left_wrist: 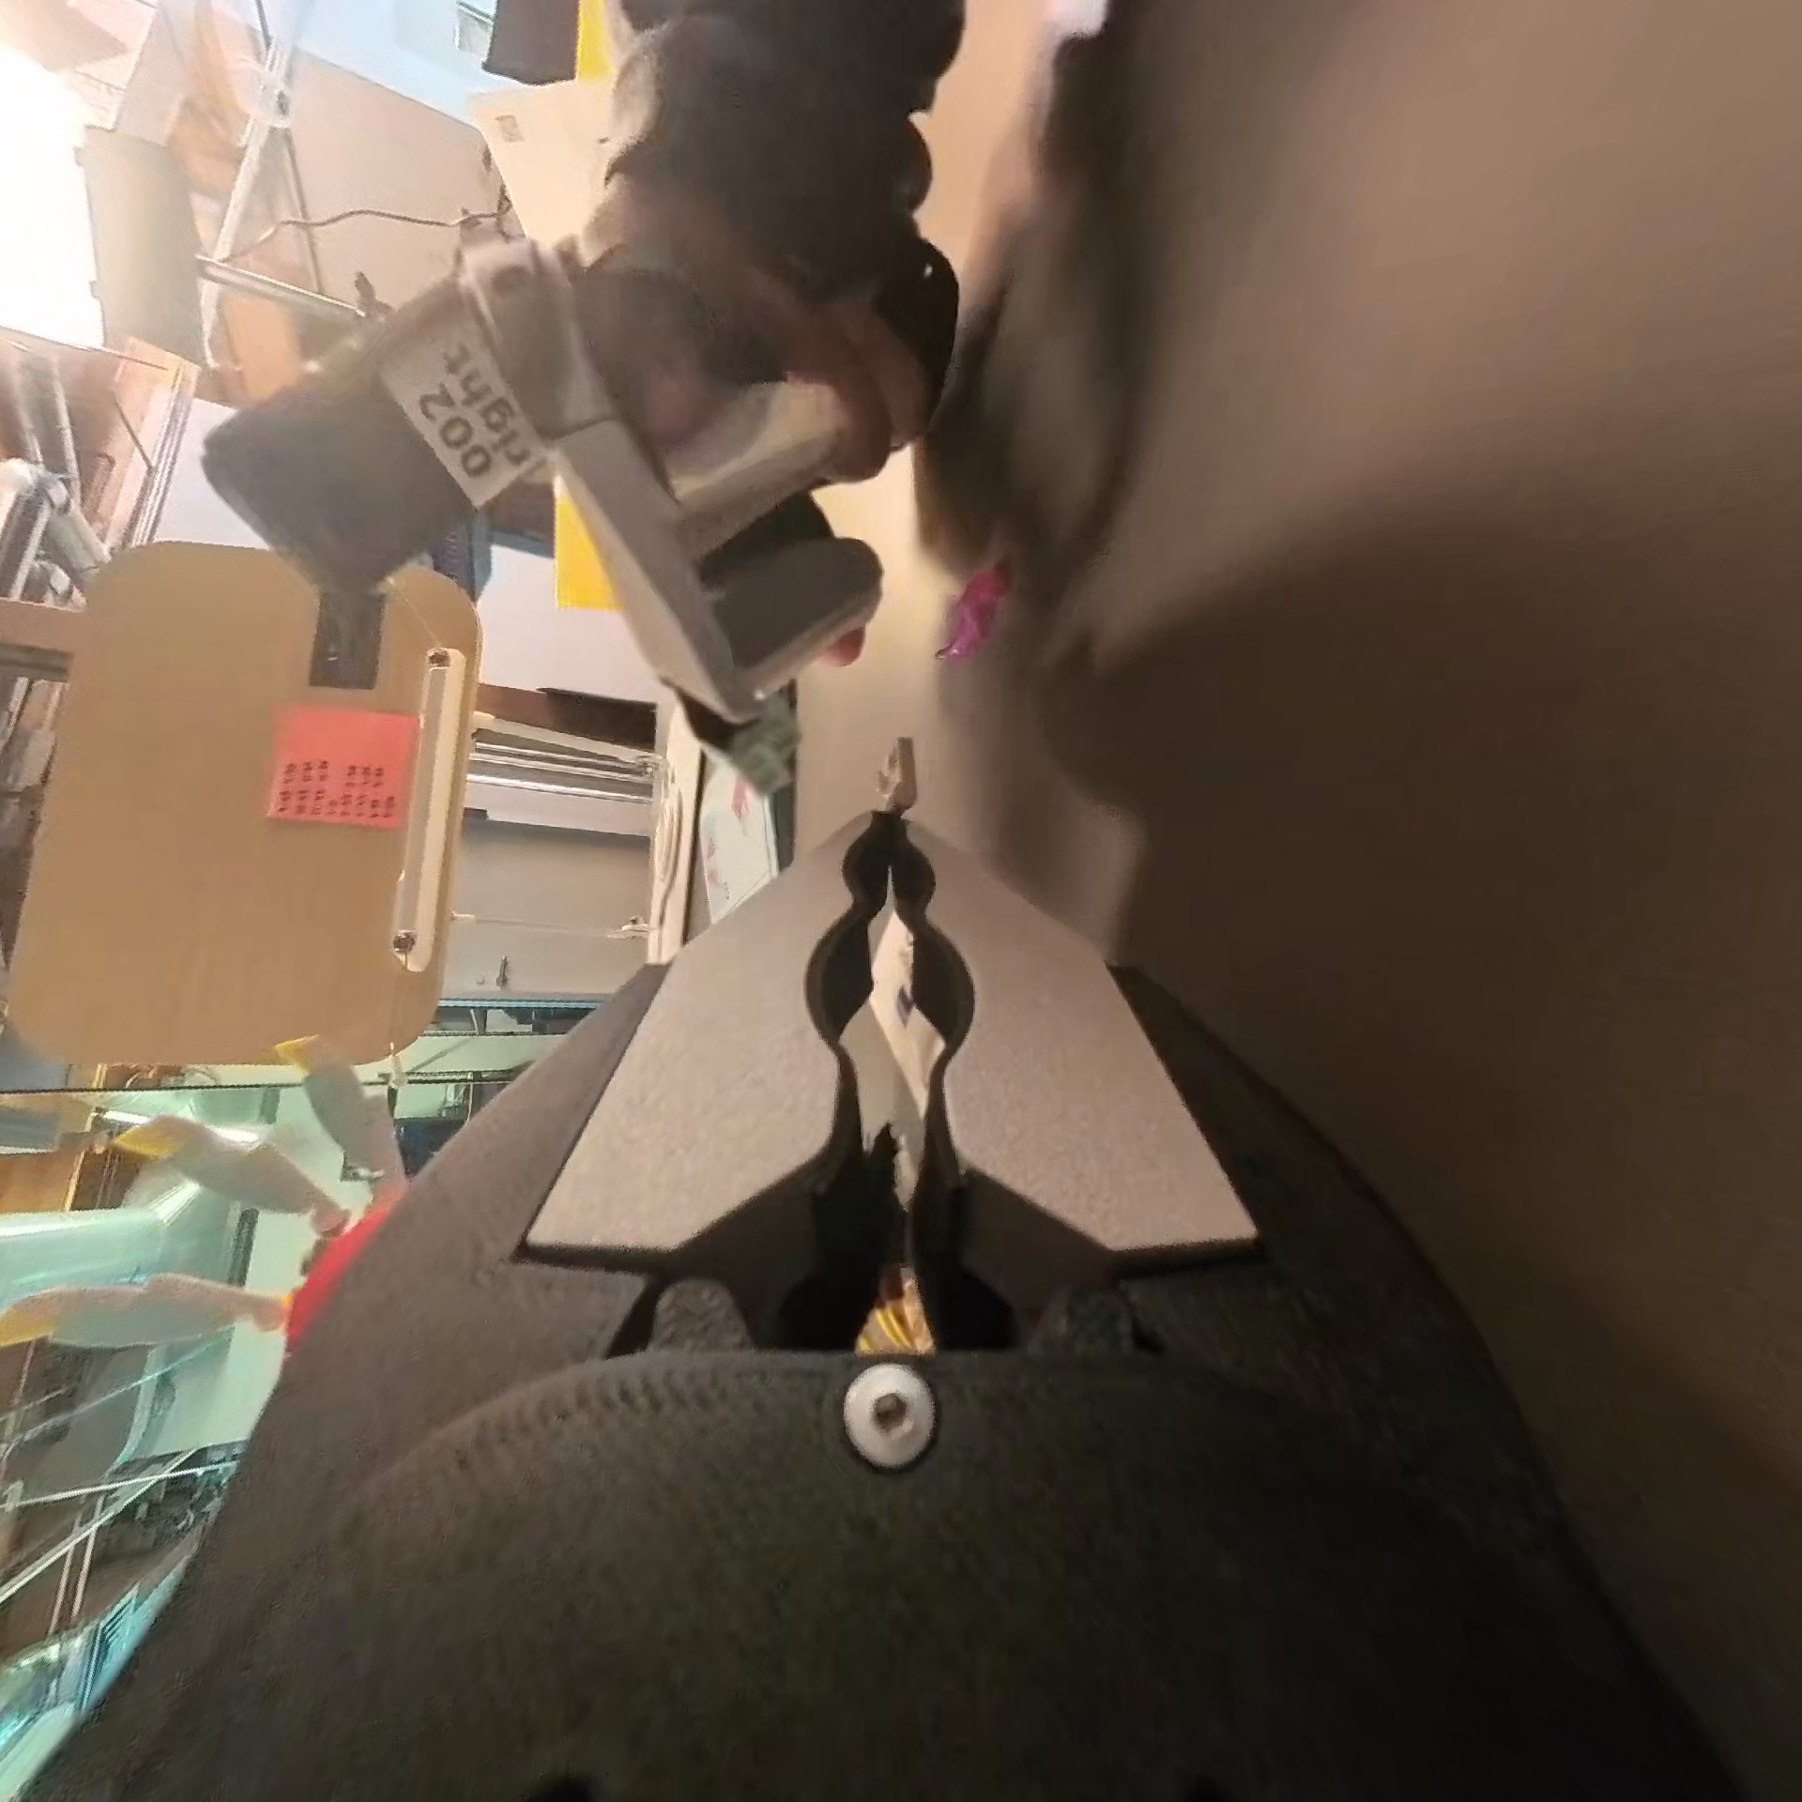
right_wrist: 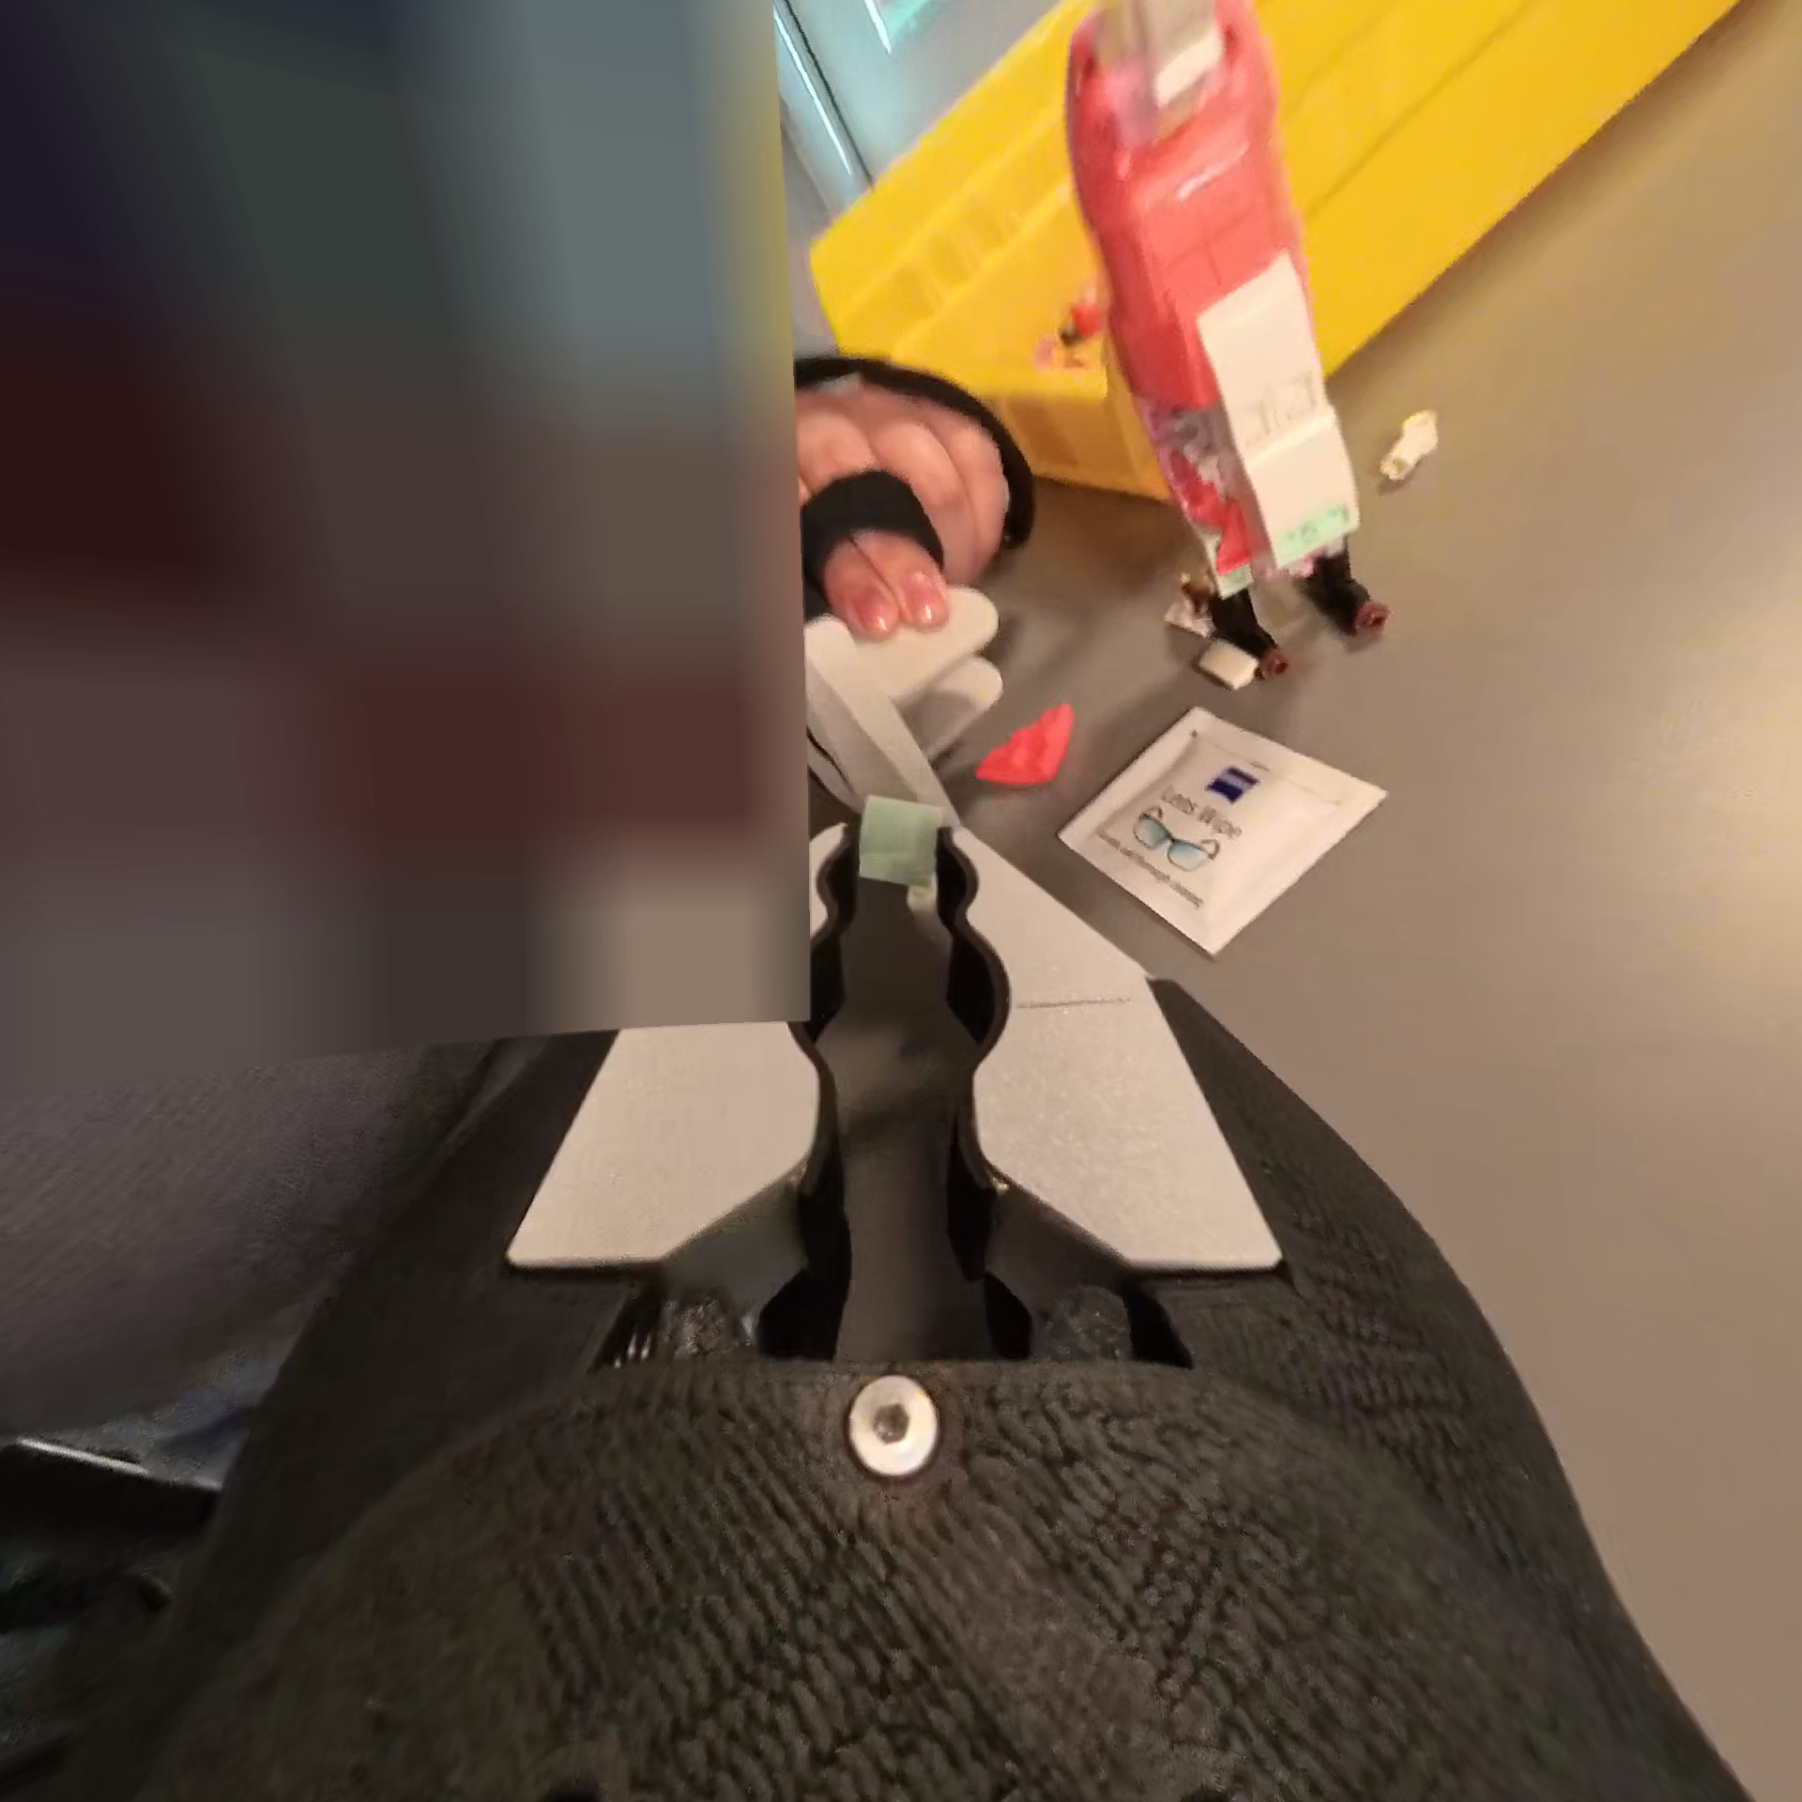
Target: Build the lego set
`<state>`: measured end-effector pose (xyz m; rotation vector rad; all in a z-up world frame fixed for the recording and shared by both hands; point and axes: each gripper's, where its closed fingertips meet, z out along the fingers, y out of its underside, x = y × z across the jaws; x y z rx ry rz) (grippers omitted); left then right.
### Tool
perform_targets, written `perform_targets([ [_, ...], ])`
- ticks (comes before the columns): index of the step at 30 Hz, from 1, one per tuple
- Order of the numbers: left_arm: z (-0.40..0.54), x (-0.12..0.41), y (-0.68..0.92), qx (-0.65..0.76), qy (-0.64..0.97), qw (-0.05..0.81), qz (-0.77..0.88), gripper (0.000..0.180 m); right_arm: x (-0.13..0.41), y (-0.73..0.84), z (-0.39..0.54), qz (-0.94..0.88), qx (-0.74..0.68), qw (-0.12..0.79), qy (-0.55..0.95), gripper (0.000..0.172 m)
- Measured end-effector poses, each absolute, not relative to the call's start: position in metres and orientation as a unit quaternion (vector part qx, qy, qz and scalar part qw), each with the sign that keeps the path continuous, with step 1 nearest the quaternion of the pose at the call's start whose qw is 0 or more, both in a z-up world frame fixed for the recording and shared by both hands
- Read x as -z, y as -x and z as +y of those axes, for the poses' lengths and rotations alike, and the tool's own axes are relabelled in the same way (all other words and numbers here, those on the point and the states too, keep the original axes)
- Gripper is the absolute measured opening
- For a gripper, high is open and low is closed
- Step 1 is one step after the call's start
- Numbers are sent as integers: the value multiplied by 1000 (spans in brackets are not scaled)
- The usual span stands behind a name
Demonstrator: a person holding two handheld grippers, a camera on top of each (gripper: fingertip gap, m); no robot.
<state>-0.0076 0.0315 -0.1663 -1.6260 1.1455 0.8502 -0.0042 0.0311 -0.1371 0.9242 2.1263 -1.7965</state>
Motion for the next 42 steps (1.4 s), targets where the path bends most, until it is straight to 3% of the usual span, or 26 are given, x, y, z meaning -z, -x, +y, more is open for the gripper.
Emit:
perform_targets([
  [1, 31, 167, 8, -346, 665, 468, 468, 0, 143, 3, 31, 743, 587, 86, -309, 14],
  [9, 31, 189, 18, -354, 680, 408, 496, 0, 184, 12, 60, 847, 405, -61, -339, 14],
  [19, 33, 192, 22, -368, 681, 394, 496, 0, 188, 11, 59, 849, 407, -61, -333, 28],
  [27, 34, 192, 24, -369, 682, 394, 493, 0, 187, -15, 40, 866, 425, -1, -265, 26],
  [33, 33, 193, 25, -360, 688, 394, 491, 0, 172, -2, 38, 856, 454, -70, -239, 25],
  [42, 31, 193, 31, -373, 685, 385, 494, 0, 191, -9, 42, 880, 405, -47, -245, 22],
])
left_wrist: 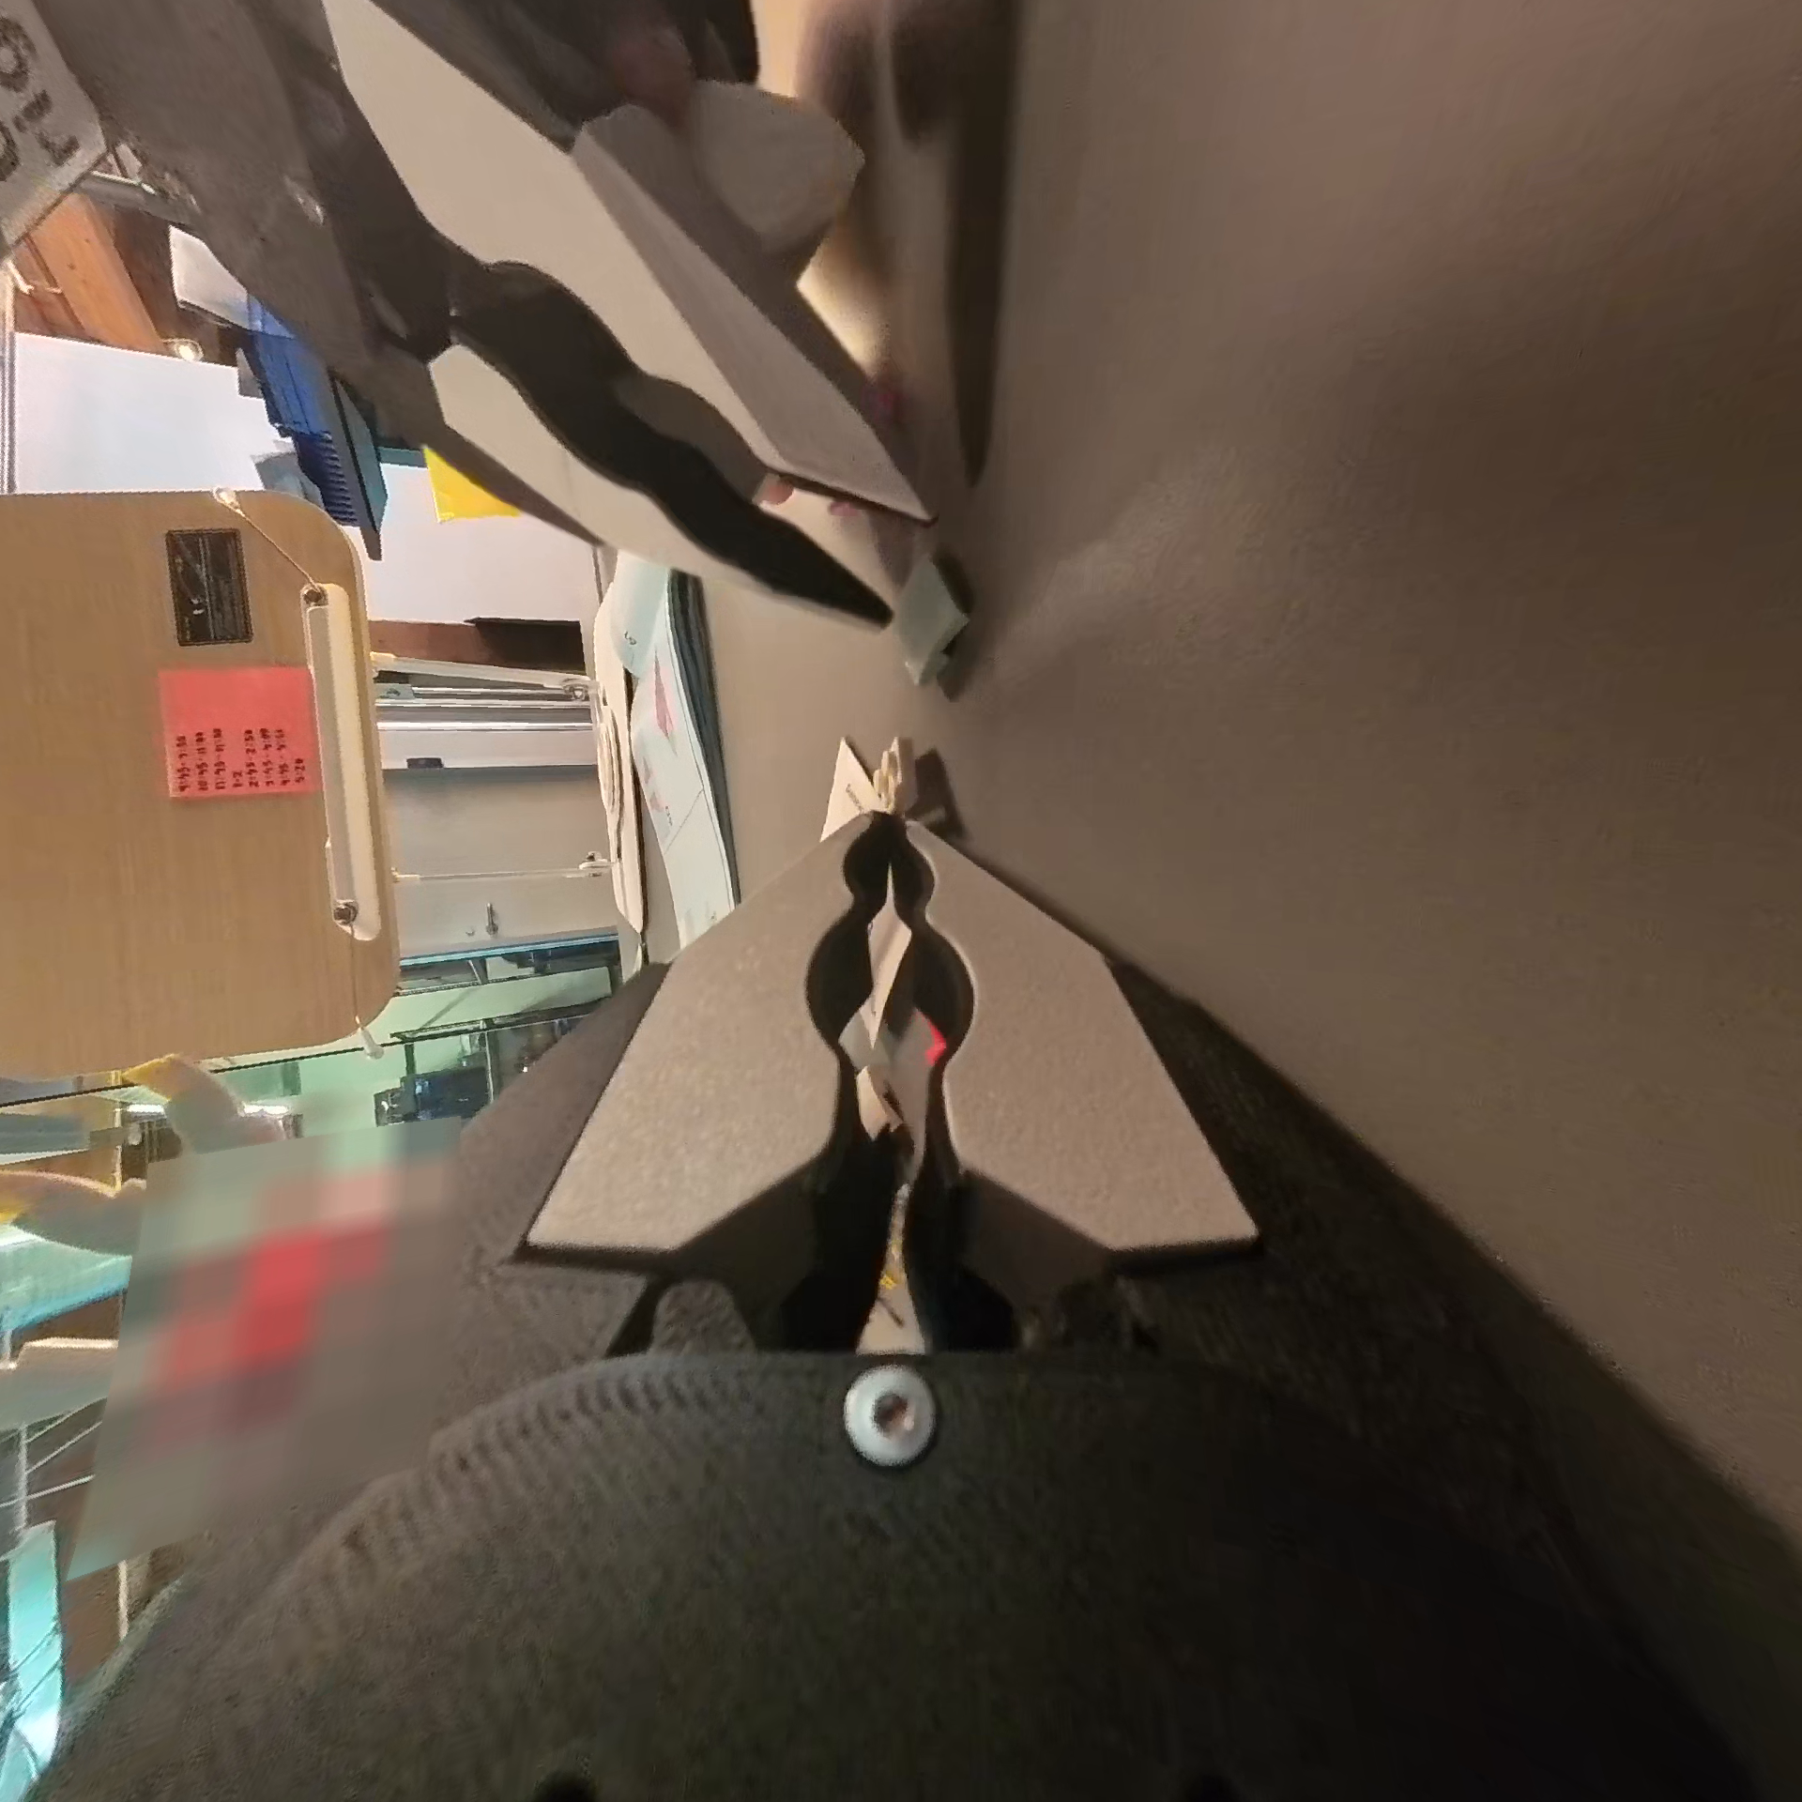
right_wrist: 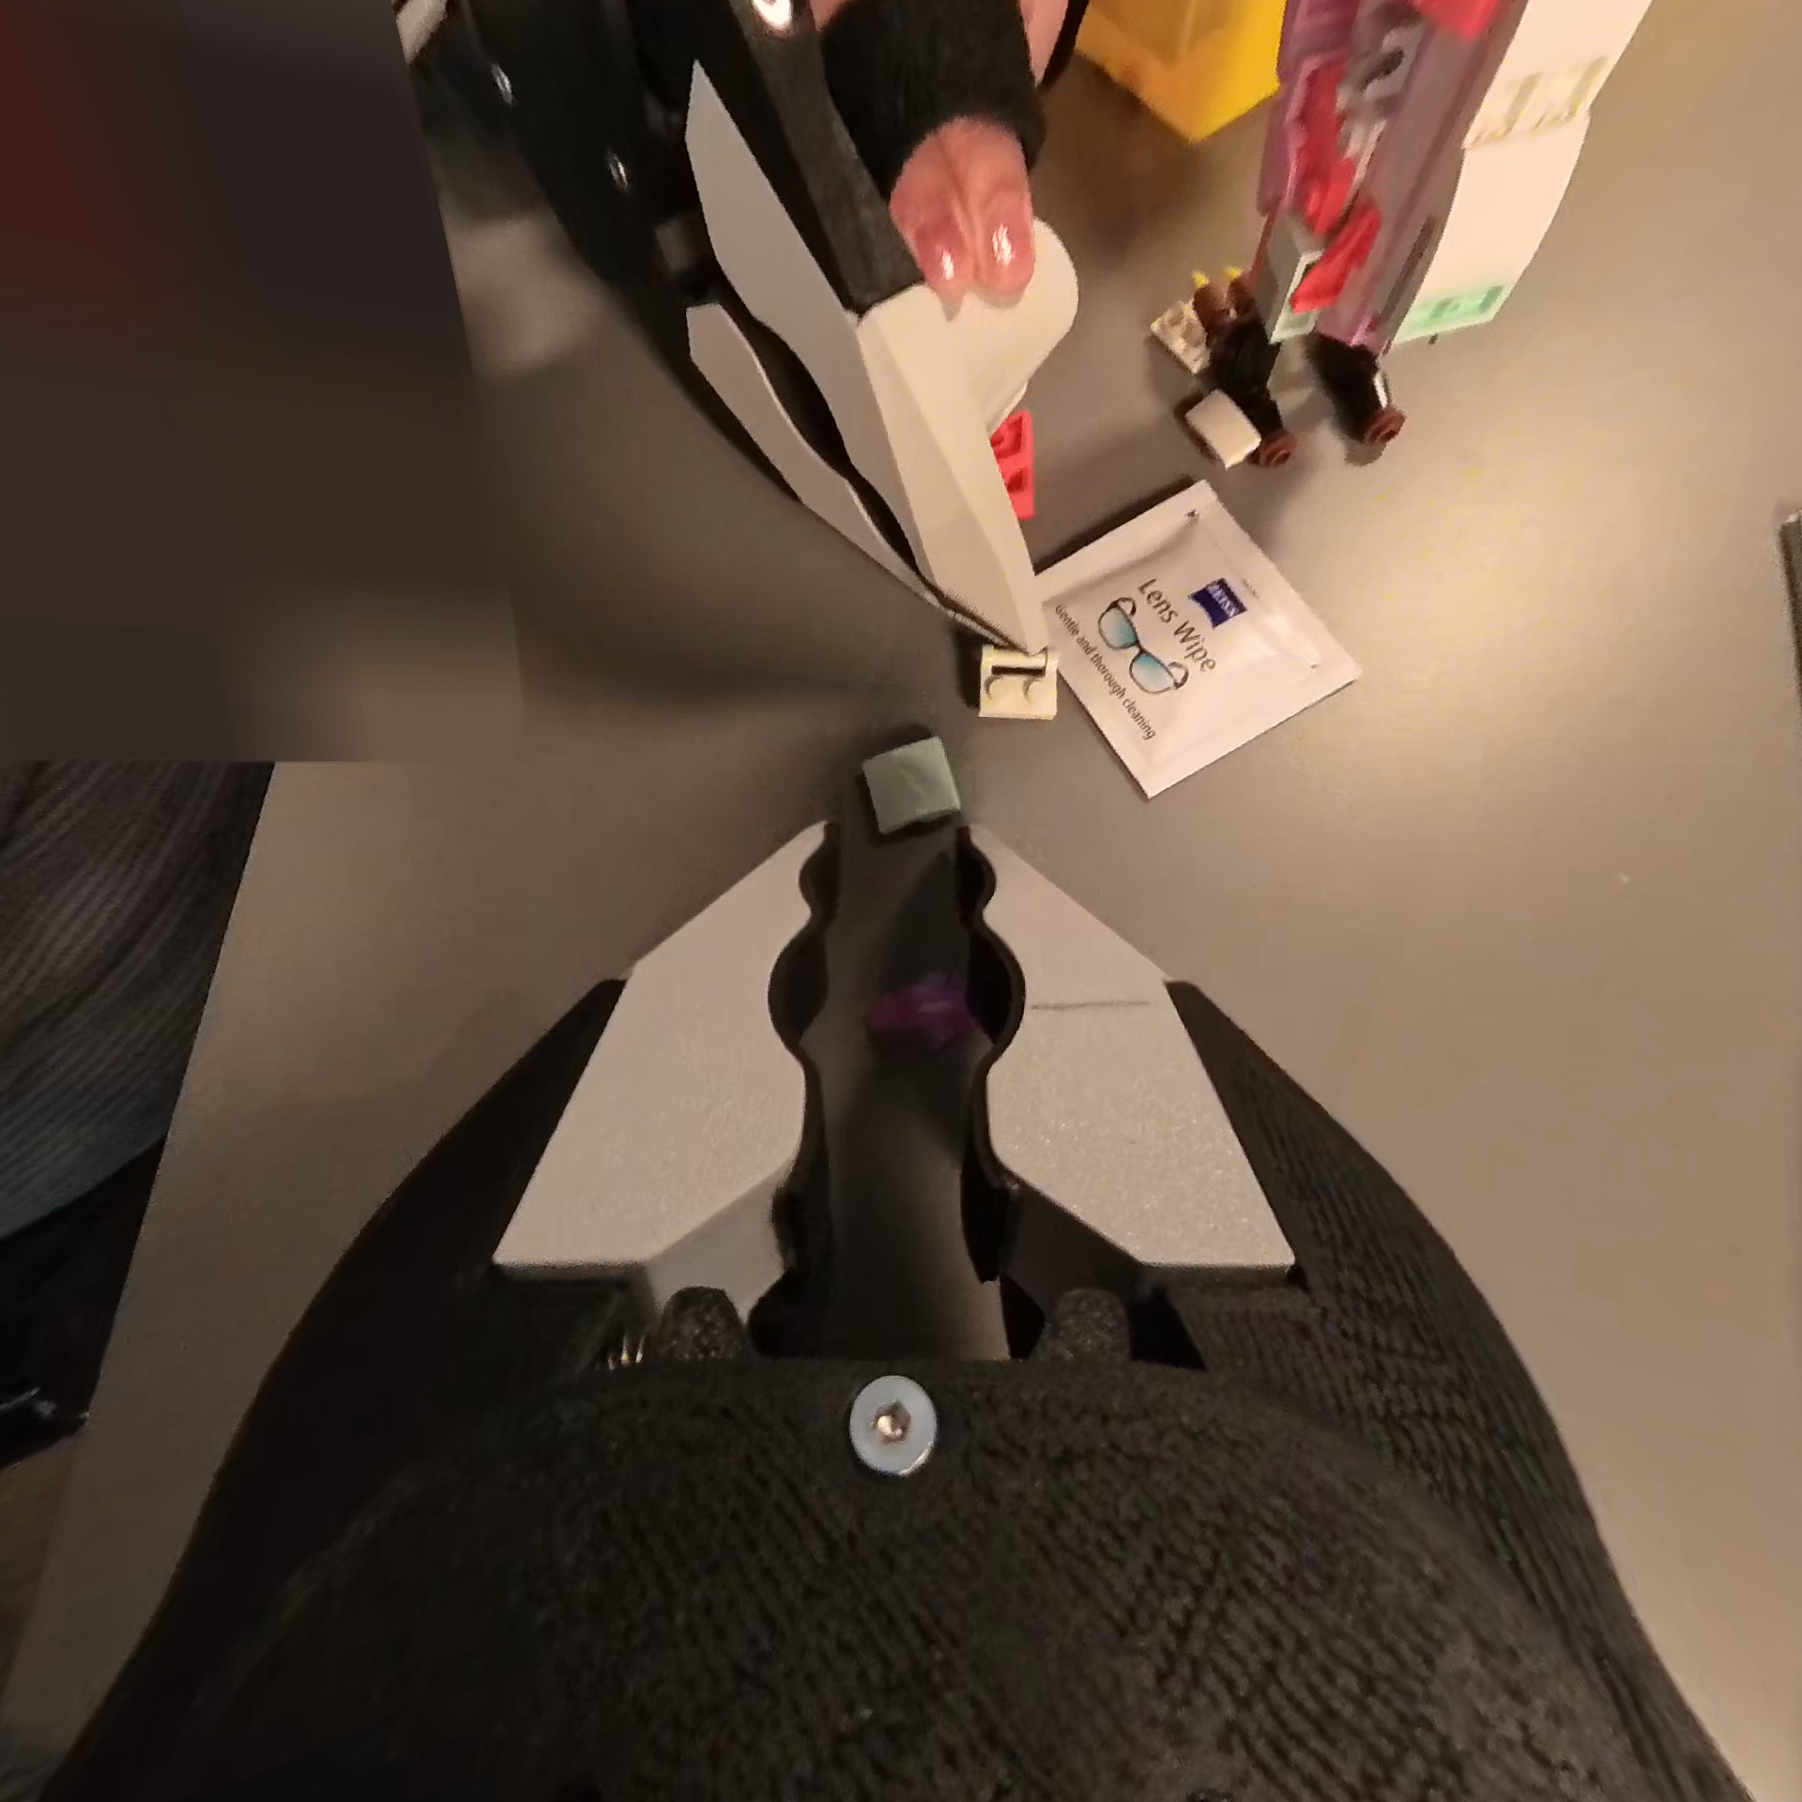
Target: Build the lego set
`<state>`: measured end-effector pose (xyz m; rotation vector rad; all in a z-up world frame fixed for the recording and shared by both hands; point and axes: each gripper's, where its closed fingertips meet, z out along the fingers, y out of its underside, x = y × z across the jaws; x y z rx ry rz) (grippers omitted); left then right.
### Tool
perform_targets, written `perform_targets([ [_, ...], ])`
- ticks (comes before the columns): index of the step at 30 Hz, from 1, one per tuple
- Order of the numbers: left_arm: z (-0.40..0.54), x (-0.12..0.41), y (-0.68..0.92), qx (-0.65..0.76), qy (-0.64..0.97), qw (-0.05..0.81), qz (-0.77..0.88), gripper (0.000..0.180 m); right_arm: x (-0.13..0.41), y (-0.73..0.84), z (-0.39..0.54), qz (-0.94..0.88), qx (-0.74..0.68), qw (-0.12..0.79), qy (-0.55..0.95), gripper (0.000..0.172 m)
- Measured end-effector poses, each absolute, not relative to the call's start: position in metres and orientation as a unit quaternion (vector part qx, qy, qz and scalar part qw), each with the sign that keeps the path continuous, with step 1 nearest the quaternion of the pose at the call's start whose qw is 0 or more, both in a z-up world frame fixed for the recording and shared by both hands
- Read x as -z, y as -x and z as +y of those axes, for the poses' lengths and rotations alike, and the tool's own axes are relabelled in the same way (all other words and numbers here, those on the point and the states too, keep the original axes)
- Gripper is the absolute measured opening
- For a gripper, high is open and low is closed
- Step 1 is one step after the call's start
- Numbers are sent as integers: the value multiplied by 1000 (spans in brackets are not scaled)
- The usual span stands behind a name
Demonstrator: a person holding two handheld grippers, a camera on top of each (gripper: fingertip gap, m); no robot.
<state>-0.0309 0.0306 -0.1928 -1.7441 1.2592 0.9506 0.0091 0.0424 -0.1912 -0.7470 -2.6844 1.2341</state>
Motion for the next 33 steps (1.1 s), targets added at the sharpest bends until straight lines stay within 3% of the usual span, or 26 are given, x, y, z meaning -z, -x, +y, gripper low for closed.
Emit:
perform_targets([
  [9, 31, 193, 29, -376, 680, 386, 497, 0, 186, -36, 17, -874, -437, -45, 209, 19],
  [12, 29, 193, 29, -367, 685, 385, 498, 0, 175, -28, 17, -863, -462, -14, 204, 16],
  [17, 26, 194, 29, -354, 692, 384, 499, 0, 177, -8, 19, -867, -455, 71, 192, 32],
  [21, 26, 194, 29, -354, 692, 383, 500, 0, 189, -6, 12, -881, -432, 71, 180, 37],
  [33, 26, 194, 28, -357, 688, 384, 502, 0, 192, -9, 17, -887, -422, 67, 175, 22],
])
